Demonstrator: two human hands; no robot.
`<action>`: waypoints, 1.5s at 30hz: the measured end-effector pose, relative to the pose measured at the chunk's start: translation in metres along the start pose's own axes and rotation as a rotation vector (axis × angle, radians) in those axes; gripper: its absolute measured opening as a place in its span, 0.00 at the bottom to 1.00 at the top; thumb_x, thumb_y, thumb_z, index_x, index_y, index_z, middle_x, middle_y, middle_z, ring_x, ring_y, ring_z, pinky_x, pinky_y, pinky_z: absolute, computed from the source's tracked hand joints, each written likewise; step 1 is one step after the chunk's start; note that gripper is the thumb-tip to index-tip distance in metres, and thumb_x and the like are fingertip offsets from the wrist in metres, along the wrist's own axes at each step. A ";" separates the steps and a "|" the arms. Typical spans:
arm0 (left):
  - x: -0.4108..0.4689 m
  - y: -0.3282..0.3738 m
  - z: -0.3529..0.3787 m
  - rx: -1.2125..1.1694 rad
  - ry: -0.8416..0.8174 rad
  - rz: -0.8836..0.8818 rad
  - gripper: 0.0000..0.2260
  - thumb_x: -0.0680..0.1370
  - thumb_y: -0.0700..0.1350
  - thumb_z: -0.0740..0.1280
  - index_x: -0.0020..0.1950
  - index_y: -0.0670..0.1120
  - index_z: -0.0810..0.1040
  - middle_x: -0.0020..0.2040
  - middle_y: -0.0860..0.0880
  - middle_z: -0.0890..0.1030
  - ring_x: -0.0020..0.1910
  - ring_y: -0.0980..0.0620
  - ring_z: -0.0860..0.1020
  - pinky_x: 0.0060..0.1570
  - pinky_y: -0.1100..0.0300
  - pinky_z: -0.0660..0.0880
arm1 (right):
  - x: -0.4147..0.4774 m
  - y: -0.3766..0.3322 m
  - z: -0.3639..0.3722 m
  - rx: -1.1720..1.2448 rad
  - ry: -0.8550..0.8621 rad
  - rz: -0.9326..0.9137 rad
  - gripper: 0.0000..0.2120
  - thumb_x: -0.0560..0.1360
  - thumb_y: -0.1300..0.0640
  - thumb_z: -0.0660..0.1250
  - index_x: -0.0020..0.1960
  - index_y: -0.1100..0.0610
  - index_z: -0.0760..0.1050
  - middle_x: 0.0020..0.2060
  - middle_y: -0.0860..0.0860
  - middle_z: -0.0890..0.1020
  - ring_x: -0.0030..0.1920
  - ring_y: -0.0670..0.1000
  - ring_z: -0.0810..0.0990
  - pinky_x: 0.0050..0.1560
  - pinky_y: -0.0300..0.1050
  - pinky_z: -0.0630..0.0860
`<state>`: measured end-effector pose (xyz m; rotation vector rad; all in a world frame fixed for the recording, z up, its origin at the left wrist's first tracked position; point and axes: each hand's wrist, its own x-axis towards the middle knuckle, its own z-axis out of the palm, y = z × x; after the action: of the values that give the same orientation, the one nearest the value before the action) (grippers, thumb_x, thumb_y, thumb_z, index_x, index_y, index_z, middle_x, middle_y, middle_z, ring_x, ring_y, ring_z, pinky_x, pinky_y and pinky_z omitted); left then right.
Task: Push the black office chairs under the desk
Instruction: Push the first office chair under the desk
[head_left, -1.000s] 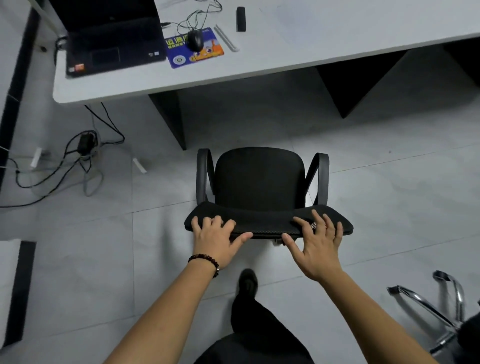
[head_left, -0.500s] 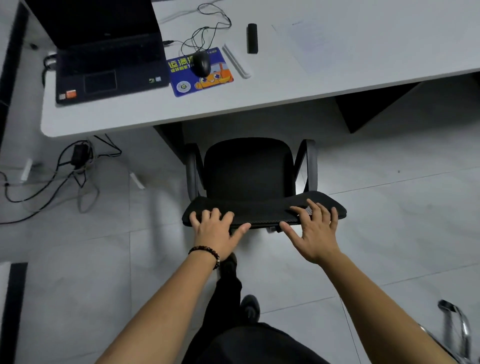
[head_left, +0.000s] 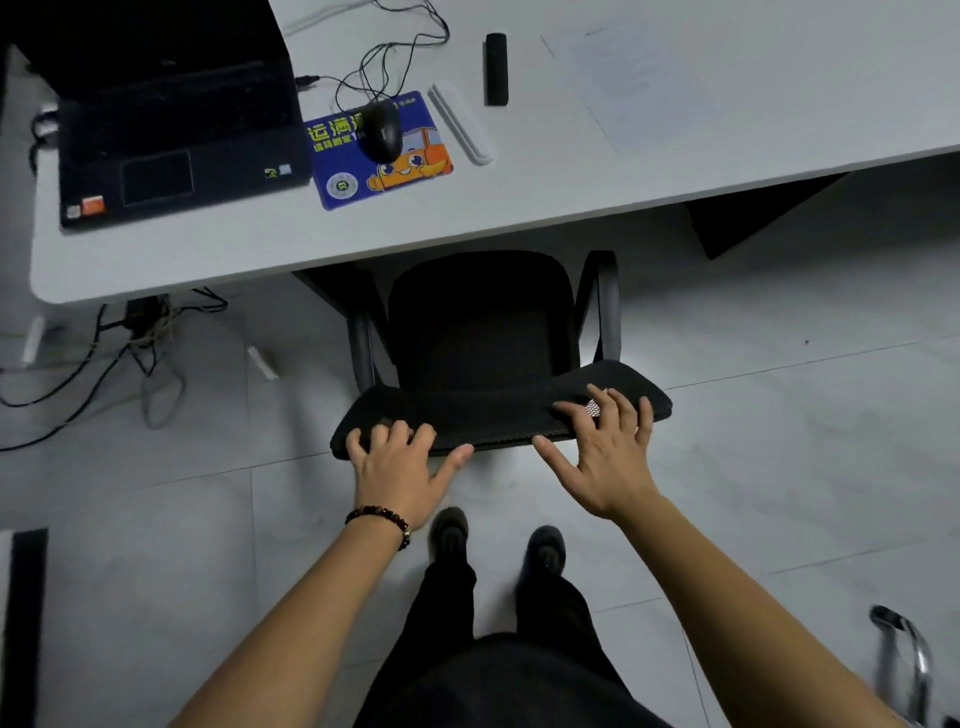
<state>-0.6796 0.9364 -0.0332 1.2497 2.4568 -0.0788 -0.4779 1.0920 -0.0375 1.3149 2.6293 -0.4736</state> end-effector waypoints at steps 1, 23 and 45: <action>0.000 0.000 0.000 -0.009 -0.010 -0.020 0.32 0.74 0.72 0.42 0.56 0.53 0.75 0.53 0.50 0.77 0.57 0.46 0.72 0.66 0.41 0.56 | 0.004 0.001 -0.001 0.005 -0.005 -0.017 0.32 0.74 0.27 0.45 0.69 0.42 0.67 0.74 0.56 0.64 0.76 0.59 0.53 0.74 0.58 0.31; 0.014 -0.007 -0.012 -0.033 -0.014 -0.074 0.34 0.72 0.73 0.40 0.56 0.52 0.75 0.53 0.50 0.76 0.56 0.46 0.71 0.63 0.46 0.60 | 0.034 -0.006 -0.014 0.008 -0.119 -0.104 0.36 0.72 0.25 0.41 0.70 0.42 0.66 0.71 0.55 0.66 0.75 0.59 0.53 0.72 0.59 0.30; 0.010 -0.025 -0.010 0.054 -0.019 -0.059 0.35 0.72 0.72 0.38 0.65 0.57 0.71 0.59 0.49 0.74 0.62 0.44 0.69 0.68 0.36 0.51 | 0.026 -0.014 -0.007 -0.006 -0.093 -0.103 0.34 0.74 0.26 0.42 0.70 0.42 0.67 0.68 0.53 0.69 0.74 0.58 0.57 0.74 0.60 0.36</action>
<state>-0.7076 0.9313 -0.0303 1.1927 2.4904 -0.1740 -0.5049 1.1062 -0.0360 1.1310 2.6289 -0.5277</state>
